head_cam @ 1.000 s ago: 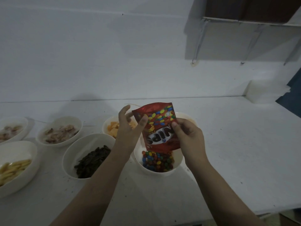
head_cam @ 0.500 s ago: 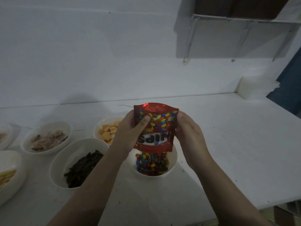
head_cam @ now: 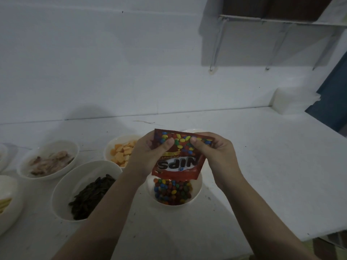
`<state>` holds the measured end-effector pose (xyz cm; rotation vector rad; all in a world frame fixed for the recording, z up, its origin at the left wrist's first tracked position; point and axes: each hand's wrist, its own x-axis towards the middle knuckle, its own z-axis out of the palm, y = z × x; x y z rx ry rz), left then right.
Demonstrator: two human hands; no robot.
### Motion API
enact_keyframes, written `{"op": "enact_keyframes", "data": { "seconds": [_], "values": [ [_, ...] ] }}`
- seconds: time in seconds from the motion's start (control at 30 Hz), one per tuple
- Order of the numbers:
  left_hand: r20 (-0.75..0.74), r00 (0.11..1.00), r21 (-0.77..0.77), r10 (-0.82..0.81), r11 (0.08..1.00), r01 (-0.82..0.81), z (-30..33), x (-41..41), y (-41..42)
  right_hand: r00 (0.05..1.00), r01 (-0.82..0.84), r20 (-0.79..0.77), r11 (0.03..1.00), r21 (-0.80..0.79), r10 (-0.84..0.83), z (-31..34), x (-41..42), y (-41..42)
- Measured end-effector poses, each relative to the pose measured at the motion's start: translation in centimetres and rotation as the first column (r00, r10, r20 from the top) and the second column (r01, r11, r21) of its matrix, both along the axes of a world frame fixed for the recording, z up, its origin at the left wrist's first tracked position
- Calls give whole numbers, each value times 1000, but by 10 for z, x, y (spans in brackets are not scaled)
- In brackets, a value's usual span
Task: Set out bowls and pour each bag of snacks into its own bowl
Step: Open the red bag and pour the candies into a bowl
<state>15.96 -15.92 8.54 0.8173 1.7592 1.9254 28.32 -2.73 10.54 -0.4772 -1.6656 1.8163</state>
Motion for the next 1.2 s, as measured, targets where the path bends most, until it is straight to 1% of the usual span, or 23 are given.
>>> {"op": "enact_keyframes", "data": {
  "seconds": [0.03, 0.1, 0.17, 0.3, 0.4, 0.57, 0.6, 0.63, 0.67, 0.73, 0.77, 0.83, 0.9, 0.93, 0.97, 1.0, 1.03, 1.07, 1.13, 1.2],
  "values": [
    [-17, 999, -18, -36, 999, 36, 0, 0, 0, 999, 23, -23, 999, -26, -24, 2, 0, 0],
    [-83, 991, -116, -104, 989, 94, -3, -3, 1, 995, 77, -63, 995, -67, -81, 7, 0, 1],
    [-128, 983, -197, -132, 975, 105, -10, -4, 1, 990, 103, -91, 991, -84, -111, 13, 1, 2],
    [-157, 975, -234, -155, 965, 116, -19, -6, -2, 989, 106, -101, 993, -52, -111, 17, 4, -2],
    [-167, 957, -301, -236, 937, 178, -20, -12, -7, 980, 120, -152, 989, -85, -132, 22, 6, -1],
    [-213, 929, -377, -303, 903, 208, -16, -17, -10, 982, 145, -122, 989, -26, -147, 23, 6, -1],
    [-207, 930, -357, -305, 908, 219, -12, -16, -10, 982, 143, -122, 990, -7, -143, 23, 6, 0],
    [-182, 941, -299, -286, 928, 224, -7, -13, -11, 983, 138, -122, 990, 20, -135, 24, 6, 0],
    [-141, 959, -207, -247, 954, 216, -2, -11, -11, 985, 132, -120, 990, 52, -125, 23, 6, 1],
    [-63, 985, -8, -163, 987, 162, 8, -7, -9, 988, 113, -111, 990, 80, -103, 21, 6, -1],
    [-23, 992, 60, -125, 990, 127, 11, -6, -7, 990, 97, -109, 992, 82, -88, 20, 5, -4],
    [61, 995, 144, -80, 987, 71, 13, -6, -4, 993, 67, -101, 994, 91, -57, 15, 4, -9],
    [152, 987, 188, -59, 982, 30, 15, -7, -3, 1000, 8, -24, 992, 126, -5, 11, 4, -11],
    [211, 975, 218, -68, 976, 21, 16, -8, -3, 998, -33, 62, 986, 166, 23, 6, 4, -10],
    [265, 961, 253, -83, 967, 14, 16, -10, -3, 983, -80, 179, 970, 230, 39, 1, 5, -9],
    [300, 949, 275, -93, 962, 8, 17, -10, -3, 956, -113, 293, 946, 304, 20, -5, 7, -9],
    [315, 944, 278, -96, 961, 4, 17, -10, -3, 930, -116, 367, 927, 355, -25, -10, 9, -11],
    [327, 940, 276, -97, 961, 3, 18, -9, -3, 917, -93, 393, 921, 378, -69, -13, 10, -12],
    [365, 923, 287, -125, 958, 16, 18, -7, -4, 914, -19, 383, 931, 363, -131, -15, 12, -16],
    [390, 914, 276, -112, 961, 0, 18, -7, -4, 907, -10, 391, 921, 389, -156, -13, 15, -18]
  ]
}}
